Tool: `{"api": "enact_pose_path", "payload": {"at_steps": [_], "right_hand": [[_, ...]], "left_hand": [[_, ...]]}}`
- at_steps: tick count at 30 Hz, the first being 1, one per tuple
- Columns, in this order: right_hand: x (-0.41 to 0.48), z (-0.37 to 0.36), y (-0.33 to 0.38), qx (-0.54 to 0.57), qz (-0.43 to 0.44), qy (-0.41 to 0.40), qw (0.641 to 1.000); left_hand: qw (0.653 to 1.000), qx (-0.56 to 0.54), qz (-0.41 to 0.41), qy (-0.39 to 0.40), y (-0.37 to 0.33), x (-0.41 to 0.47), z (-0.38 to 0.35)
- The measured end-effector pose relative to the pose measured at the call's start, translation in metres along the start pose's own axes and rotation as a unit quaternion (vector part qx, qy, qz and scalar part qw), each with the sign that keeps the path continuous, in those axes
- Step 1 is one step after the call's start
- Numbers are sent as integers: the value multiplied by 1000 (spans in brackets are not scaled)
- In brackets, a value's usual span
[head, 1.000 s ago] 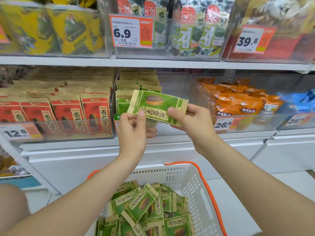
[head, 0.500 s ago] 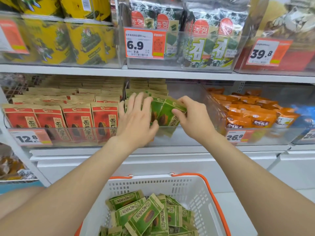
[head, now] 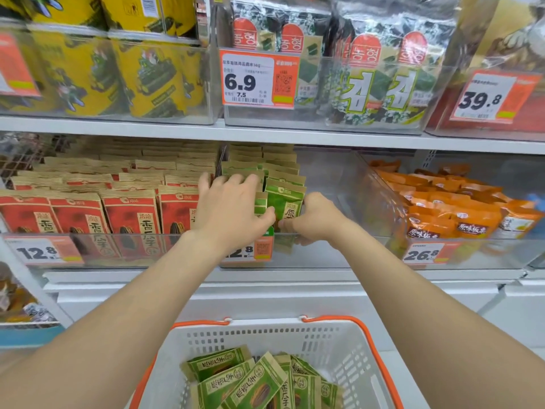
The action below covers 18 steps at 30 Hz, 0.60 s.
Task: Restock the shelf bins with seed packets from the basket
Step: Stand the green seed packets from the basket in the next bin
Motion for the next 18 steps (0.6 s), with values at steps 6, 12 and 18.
{"api": "enact_pose_path", "payload": {"at_steps": [6, 12, 18], "right_hand": [[13, 0, 3, -7, 57, -53, 997], [9, -1, 4, -46, 63, -103, 992], [6, -4, -3, -75, -4, -33, 997]], "left_hand": [[1000, 15, 9, 8, 1, 3, 6], [999, 0, -35, 23, -7, -1, -8], [997, 0, -79, -17, -14, -9, -6]]}}
Point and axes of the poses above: each hand's wrist, its own x-axis towards the middle knuckle, its own z-axis out of the back of the hand, y = z × x, the point moved 9 cm from there along x, towards the middle knuckle
